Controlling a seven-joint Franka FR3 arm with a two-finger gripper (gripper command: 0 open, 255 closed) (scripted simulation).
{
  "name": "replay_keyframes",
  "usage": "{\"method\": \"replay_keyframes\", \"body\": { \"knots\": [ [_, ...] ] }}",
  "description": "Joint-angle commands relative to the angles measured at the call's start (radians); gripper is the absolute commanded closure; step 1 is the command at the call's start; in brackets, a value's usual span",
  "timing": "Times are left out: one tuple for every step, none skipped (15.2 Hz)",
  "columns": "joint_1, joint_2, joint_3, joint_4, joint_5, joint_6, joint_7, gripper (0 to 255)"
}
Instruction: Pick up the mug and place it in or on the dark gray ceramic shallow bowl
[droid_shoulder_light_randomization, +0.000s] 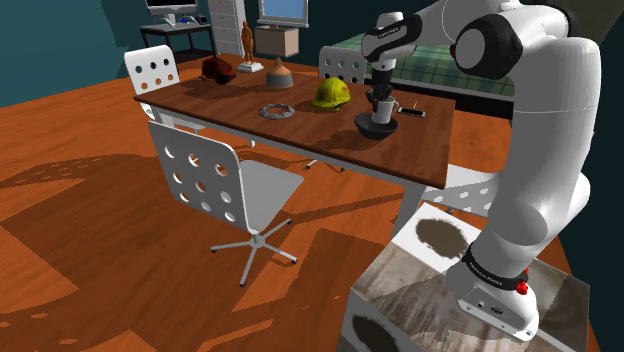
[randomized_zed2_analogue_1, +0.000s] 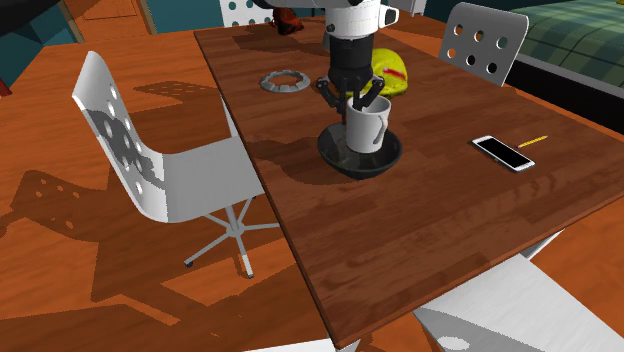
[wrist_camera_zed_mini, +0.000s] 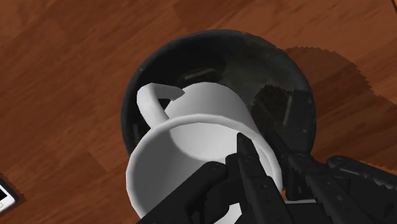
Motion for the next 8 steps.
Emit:
{"method": "replay_keyframes", "body": {
  "knots": [
    [0.0,0.0,0.0,0.0,0.0,0.001,0.0,255],
    [0.0,0.0,0.0,0.0,0.0,0.001,0.0,255],
    [0.0,0.0,0.0,0.0,0.0,0.001,0.0,255],
    [0.0,0.0,0.0,0.0,0.0,0.001,0.0,255],
    [0.0,0.0,0.0,0.0,0.0,0.001,0.0,0],
    [0.0,0.0,0.0,0.0,0.0,0.001,0.0,0],
    [0.0,0.0,0.0,0.0,0.0,0.001,0.0,0],
    [0.0,0.0,0.0,0.0,0.0,0.001,0.0,0]
  ]
}}
